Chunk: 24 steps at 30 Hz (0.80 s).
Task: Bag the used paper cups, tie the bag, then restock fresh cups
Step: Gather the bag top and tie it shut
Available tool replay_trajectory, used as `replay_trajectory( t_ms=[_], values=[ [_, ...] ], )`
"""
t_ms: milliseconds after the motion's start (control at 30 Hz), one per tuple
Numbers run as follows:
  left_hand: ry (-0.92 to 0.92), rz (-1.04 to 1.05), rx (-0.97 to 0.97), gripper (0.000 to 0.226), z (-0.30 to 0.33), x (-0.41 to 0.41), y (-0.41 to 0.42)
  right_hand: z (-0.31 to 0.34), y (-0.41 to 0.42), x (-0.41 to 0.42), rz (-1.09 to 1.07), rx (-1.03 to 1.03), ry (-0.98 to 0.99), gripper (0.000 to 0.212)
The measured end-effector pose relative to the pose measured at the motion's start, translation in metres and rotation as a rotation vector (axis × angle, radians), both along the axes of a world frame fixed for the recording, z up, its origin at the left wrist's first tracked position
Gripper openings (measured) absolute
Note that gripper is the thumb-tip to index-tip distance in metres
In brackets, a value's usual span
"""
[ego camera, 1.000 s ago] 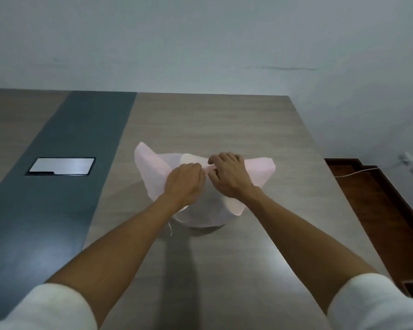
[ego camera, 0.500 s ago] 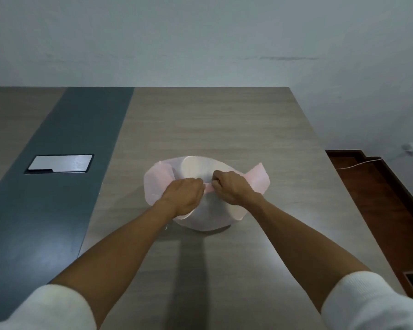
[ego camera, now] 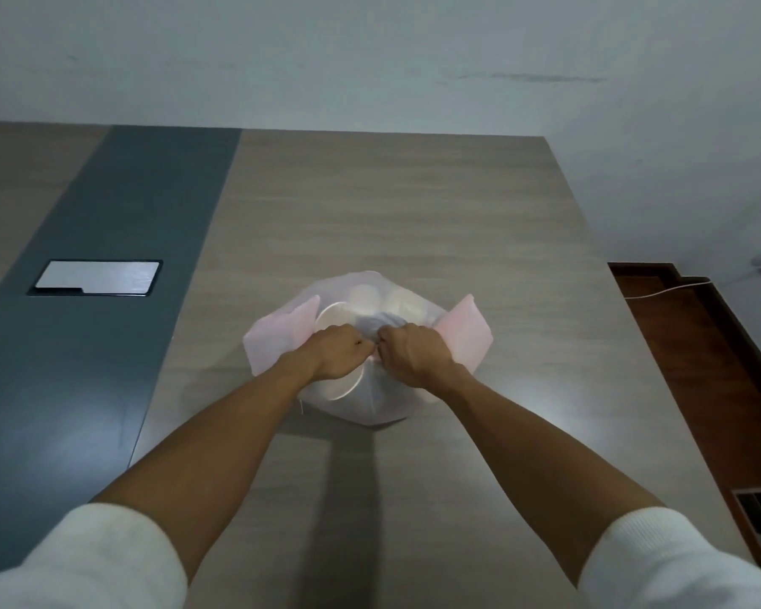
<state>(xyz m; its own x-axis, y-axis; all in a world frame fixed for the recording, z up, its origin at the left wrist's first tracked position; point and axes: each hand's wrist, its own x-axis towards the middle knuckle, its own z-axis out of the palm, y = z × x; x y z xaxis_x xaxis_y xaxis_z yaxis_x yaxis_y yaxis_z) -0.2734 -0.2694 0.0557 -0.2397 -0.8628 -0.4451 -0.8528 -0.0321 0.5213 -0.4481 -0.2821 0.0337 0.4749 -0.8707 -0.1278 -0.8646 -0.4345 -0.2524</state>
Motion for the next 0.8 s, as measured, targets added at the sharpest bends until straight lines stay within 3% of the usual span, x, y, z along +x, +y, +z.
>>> replay_trajectory(
  t_ms=[333,433,500,600,667,733,800],
  values=[
    [0.112,0.063,0.06,0.038,0.0,0.001,-0.011,-0.001,-0.018,-0.001,-0.051,0.071,-0.082,0.04],
    [-0.041,-0.058,-0.234,0.018,0.01,0.004,-0.005,0.001,-0.022,-0.003,-0.071,0.122,-0.191,0.036],
    [-0.129,-0.184,-0.478,0.023,0.015,0.002,0.004,0.006,-0.025,-0.006,-0.098,0.154,-0.356,0.029],
    [-0.253,-0.285,-0.541,0.027,0.013,-0.005,0.009,0.023,-0.03,-0.014,-0.177,0.168,-0.539,0.019],
    [-0.267,-0.212,-0.458,0.031,0.014,-0.007,0.006,0.038,-0.037,-0.024,-0.155,0.248,-0.453,0.028],
    [-0.254,-0.188,-0.42,0.03,0.018,-0.006,0.0,0.051,-0.044,-0.04,-0.081,0.308,-0.205,0.042],
    [-0.259,-0.211,-0.382,0.025,0.023,-0.005,-0.005,0.063,-0.055,-0.058,-0.035,0.293,0.047,0.041]
  ],
)
